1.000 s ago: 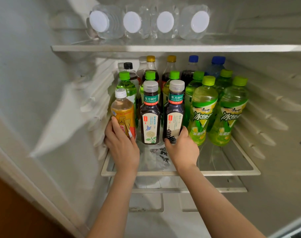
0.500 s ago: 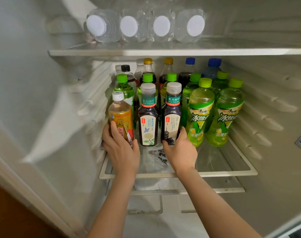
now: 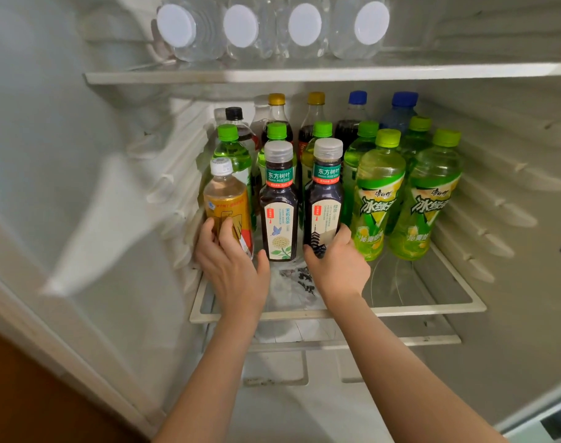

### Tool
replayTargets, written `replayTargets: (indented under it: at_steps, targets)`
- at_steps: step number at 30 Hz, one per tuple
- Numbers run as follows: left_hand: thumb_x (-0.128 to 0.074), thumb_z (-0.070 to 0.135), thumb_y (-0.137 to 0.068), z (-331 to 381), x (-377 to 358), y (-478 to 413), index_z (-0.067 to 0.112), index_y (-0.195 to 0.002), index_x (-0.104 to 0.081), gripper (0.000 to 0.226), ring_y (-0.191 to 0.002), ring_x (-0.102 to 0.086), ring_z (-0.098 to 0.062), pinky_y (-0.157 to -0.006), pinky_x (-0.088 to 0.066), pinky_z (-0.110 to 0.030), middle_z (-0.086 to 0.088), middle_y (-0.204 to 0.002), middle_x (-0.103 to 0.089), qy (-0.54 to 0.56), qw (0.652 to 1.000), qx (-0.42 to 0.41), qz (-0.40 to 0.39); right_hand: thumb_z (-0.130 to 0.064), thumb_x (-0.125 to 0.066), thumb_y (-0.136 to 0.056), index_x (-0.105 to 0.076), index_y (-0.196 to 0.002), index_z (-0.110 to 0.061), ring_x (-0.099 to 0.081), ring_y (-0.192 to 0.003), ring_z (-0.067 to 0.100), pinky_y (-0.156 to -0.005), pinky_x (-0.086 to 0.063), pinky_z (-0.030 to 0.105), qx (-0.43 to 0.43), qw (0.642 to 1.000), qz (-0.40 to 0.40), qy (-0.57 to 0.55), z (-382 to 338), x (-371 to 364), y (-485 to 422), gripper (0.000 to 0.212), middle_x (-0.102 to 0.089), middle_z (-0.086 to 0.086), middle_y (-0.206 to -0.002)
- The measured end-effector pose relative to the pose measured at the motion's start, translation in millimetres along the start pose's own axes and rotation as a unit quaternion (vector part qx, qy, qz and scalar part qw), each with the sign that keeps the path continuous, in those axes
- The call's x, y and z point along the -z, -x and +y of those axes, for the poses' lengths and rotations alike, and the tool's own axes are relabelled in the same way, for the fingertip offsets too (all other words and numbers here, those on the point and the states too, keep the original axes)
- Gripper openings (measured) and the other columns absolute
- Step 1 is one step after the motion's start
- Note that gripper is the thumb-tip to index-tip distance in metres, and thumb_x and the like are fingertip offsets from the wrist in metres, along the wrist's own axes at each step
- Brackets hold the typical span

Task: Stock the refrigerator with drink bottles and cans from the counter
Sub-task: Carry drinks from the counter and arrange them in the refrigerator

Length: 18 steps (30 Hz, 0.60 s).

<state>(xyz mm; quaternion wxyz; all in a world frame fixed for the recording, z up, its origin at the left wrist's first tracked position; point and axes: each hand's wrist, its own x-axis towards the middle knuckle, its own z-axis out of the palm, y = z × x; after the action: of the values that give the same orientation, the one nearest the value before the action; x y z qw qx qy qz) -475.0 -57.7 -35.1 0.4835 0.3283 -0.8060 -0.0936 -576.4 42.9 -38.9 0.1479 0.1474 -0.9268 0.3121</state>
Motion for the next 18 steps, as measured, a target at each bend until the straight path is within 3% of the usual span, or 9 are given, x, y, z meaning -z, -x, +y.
replayTargets:
  at_steps: [6,9,13,18]
  targets:
    - [-0.073,0.023,-0.07,-0.5,3.9,0.0,-0.002,-0.127,-0.046,0.068,-0.122,-0.032,-0.035,-0.104,-0.029,-0.043,-0.026,-0.136,-0.038,0.04,0.999,-0.03,0.011,-0.043,-0.061,-0.085,-0.031,-0.142,-0.012,-0.062,-0.099,0.031,-0.067,-0.043,0.033,0.022,0.999,-0.025,-0.033,4.5,16.6,13.9,0.072,-0.061,0.008,-0.12]
    - [-0.074,0.016,-0.072,0.2,8.2,3.5,-0.005,-0.121,-0.053,0.058,-0.119,-0.036,-0.035,-0.105,-0.029,-0.038,-0.026,-0.13,-0.044,0.088,0.993,-0.079,0.025,-0.033,-0.06,-0.087,-0.042,-0.137,-0.016,-0.063,-0.102,0.025,-0.072,-0.046,0.032,0.076,0.994,-0.033,-0.071,23.4,36.0,41.4,0.057,-0.062,0.005,-0.121]
    - [-0.068,0.007,-0.074,14.6,12.2,28.4,-0.004,-0.111,-0.06,0.039,-0.114,-0.042,-0.039,-0.105,-0.035,-0.048,-0.024,-0.123,-0.05,0.146,0.983,-0.115,0.011,-0.015,-0.065,-0.083,-0.056,-0.124,-0.011,-0.063,-0.104,0.02,-0.077,-0.045,0.027,0.131,0.984,-0.029,-0.113,61.7,69.4,80.4,0.042,-0.066,0.003,-0.114]
    - [-0.06,0.007,-0.078,41.4,18.2,94.3,0.004,-0.108,-0.057,0.03,-0.11,-0.048,-0.03,-0.105,-0.03,-0.036,-0.015,-0.116,-0.053,0.251,0.94,-0.22,-0.062,-0.005,-0.066,-0.08,-0.064,-0.113,-0.008,-0.058,-0.096,0.01,-0.08,-0.044,0.02,0.113,0.99,0.0,-0.087,130.5,113.3,136.3,0.033,-0.069,0.001,-0.104]
